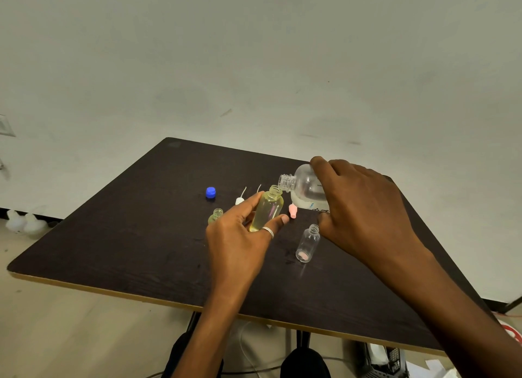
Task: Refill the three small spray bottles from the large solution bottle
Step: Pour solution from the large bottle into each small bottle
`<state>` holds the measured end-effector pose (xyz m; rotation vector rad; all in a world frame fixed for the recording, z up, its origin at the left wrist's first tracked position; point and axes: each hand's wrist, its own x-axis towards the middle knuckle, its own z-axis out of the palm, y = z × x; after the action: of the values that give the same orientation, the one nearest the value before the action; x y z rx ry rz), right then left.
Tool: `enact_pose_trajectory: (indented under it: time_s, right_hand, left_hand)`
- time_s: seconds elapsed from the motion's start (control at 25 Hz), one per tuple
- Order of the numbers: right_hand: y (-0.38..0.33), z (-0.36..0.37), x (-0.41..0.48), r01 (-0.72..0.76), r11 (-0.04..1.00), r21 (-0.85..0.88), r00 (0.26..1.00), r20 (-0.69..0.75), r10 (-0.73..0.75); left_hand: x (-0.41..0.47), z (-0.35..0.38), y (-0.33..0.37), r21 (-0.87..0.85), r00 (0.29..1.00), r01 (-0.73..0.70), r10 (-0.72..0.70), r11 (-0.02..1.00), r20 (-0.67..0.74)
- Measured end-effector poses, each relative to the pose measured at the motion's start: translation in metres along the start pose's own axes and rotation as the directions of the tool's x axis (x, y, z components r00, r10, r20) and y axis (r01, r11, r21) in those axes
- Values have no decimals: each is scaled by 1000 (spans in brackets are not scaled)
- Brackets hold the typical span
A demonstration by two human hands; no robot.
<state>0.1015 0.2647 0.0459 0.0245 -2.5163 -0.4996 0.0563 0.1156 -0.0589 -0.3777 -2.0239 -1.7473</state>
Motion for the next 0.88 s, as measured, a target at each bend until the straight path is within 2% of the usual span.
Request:
enact_pose_trajectory:
  time_s: [0.32, 0.6, 0.72, 0.88]
  right_hand:
    - [0, 0, -3, -17, 998, 57, 999, 39, 15]
    - [-2, 5, -9, -132, 964, 229, 986, 126, 105]
    - [4, 12, -9, -239, 900, 365, 966, 186, 181]
    - [18, 24, -14, -409, 720, 560, 911, 296, 288]
  left_hand:
    - [-2, 4, 0, -4, 1000, 13, -13, 1000, -12]
    - [-1, 7, -2, 15, 999, 37, -37, 999, -18]
    - [-2, 9, -6, 9, 998, 56, -56, 998, -6]
    - [-4, 15, -15, -28, 994, 107, -107, 994, 13]
